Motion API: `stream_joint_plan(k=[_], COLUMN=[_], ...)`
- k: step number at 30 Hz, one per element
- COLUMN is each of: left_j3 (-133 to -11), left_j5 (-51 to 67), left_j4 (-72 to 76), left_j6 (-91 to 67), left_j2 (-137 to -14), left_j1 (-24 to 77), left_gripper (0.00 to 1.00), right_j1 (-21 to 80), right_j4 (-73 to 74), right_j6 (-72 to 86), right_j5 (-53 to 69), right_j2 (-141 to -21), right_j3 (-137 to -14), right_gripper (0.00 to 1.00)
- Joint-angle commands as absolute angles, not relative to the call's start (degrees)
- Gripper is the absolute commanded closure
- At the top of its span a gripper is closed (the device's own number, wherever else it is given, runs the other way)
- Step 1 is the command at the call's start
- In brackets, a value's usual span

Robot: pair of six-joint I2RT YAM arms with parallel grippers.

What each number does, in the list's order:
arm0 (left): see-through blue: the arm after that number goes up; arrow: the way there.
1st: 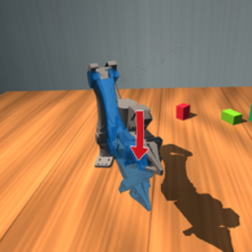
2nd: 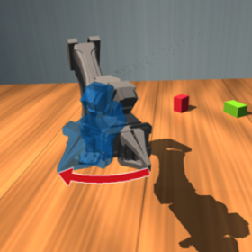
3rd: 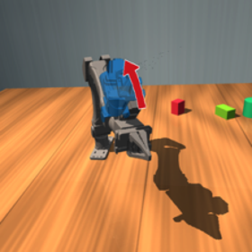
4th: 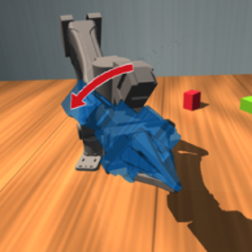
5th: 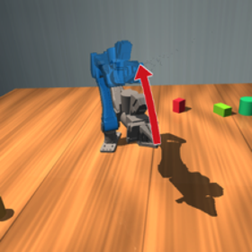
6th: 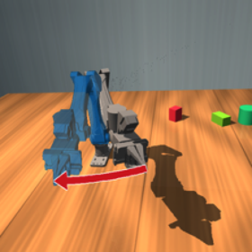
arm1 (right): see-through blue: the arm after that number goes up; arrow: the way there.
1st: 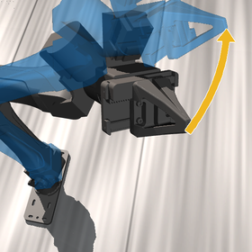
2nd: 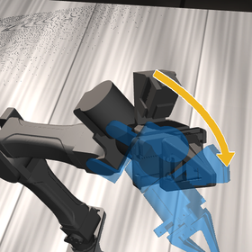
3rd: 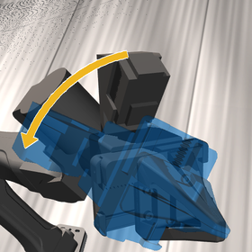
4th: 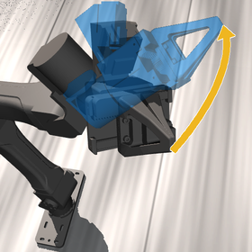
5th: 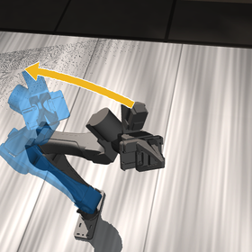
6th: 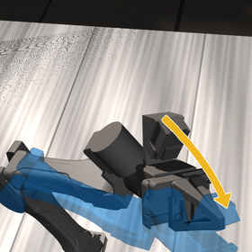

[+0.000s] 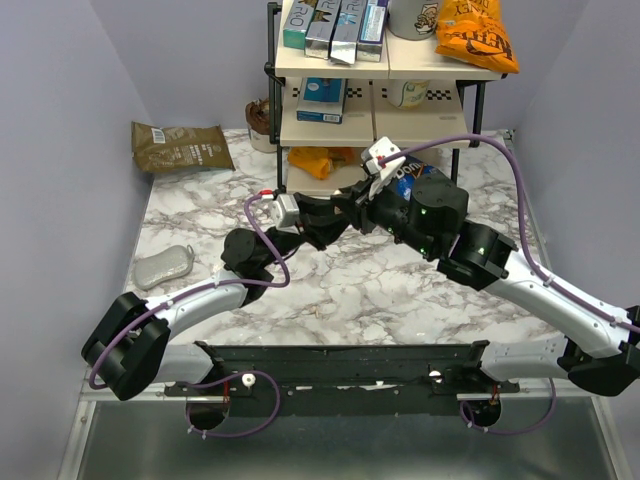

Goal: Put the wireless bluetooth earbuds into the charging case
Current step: Place the earbud in the charging case.

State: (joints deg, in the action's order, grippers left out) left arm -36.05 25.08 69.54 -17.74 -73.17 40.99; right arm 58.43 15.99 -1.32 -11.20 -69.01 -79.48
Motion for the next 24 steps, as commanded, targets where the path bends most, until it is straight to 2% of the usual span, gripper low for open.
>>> stream_joint_plan(k=[1, 9, 24], left_j3=[-38.85, -39.73, -40.17], left_j5=[23.38, 21.97, 22.50], left_j4=[68.82, 64.86, 64.25], left_j6=[-19.68, -21.97, -23.29], left_j2=[-71.72, -71.63, -71.37], left_j1=[41.04, 40.96, 41.04], left_gripper=[1.00, 1.00, 1.00], right_j1=[58.89, 58.80, 58.89], right_j4=[15.12, 9.15, 7.65], right_j6=[-0.70, -0.09, -0.09], right_j5=[-13.71, -16.61, -17.75], right_j2=[-68.38, -66.10, -67.23], right_j3=[-78.14, -75.94, -74.36], right_gripper=[0.99, 0.99, 0.99])
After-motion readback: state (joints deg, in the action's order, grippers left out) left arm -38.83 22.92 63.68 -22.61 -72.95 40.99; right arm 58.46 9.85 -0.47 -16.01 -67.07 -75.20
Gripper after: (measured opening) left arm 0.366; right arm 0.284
